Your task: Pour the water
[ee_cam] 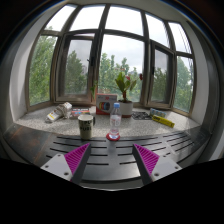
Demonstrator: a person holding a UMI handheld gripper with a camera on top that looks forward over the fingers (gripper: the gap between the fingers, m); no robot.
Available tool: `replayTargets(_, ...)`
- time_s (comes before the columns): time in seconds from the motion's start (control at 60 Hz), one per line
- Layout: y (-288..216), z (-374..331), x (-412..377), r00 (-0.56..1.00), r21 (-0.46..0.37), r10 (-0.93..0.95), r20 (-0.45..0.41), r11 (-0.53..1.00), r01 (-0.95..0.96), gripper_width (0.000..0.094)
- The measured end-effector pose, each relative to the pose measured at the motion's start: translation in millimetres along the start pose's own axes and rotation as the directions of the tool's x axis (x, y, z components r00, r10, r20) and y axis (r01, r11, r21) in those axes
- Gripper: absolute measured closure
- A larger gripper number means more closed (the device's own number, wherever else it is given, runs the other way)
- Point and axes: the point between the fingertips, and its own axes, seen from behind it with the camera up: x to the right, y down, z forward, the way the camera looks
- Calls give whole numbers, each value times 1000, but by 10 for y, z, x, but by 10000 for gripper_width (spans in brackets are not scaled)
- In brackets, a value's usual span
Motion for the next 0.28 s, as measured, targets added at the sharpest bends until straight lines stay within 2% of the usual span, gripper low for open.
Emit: replayTargets(0.283, -7, -308, -25, 1000, -1, -21, -22, 1000, 21, 85)
